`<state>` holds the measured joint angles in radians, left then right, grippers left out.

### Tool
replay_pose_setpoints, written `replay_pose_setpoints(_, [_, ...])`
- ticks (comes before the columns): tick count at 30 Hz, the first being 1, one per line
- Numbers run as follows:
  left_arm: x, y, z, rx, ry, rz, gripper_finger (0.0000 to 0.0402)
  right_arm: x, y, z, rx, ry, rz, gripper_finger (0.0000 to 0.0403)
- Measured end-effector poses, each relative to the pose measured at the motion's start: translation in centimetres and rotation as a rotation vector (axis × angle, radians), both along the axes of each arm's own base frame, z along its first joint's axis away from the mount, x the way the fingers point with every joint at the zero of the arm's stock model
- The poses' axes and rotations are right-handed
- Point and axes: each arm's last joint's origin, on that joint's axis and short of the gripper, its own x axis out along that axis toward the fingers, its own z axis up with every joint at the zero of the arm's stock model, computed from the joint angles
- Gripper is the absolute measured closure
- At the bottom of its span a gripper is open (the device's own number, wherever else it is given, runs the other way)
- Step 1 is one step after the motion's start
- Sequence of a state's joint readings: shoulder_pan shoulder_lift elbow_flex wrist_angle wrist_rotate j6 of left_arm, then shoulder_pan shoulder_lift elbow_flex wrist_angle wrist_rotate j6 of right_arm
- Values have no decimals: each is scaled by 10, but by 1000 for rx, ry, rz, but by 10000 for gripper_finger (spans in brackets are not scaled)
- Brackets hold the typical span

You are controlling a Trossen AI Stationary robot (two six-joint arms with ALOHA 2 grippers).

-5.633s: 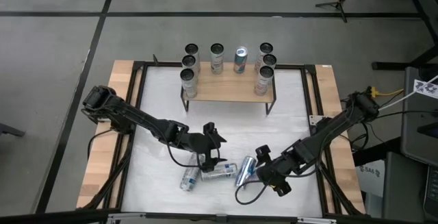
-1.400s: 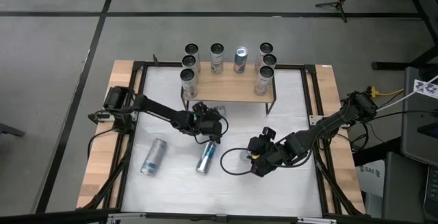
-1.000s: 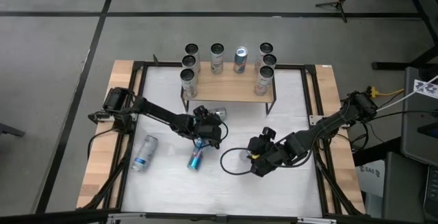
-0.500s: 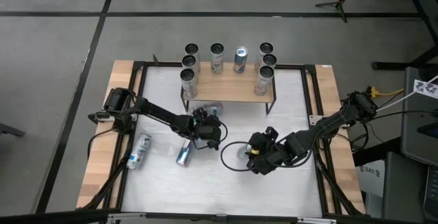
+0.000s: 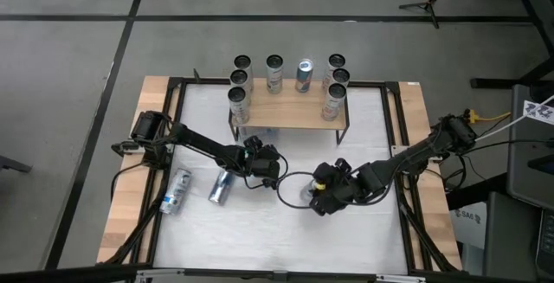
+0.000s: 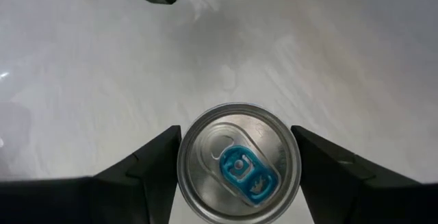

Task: Sort soda cans
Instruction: Put the right blue soda can on the shelf and align with other blue soda cans

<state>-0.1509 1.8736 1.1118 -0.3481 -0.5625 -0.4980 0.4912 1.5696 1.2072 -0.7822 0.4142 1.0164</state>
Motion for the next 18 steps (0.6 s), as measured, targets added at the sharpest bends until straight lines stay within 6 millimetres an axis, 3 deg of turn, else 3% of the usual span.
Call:
replay_pose_setpoints(10, [0,0,1,0,-2,0,56,8,-22,-2,59,51,-49,160])
replay_pose_setpoints(18, [0,0,1,0,-3,0,56,3,-28,5,16,137,-44,160])
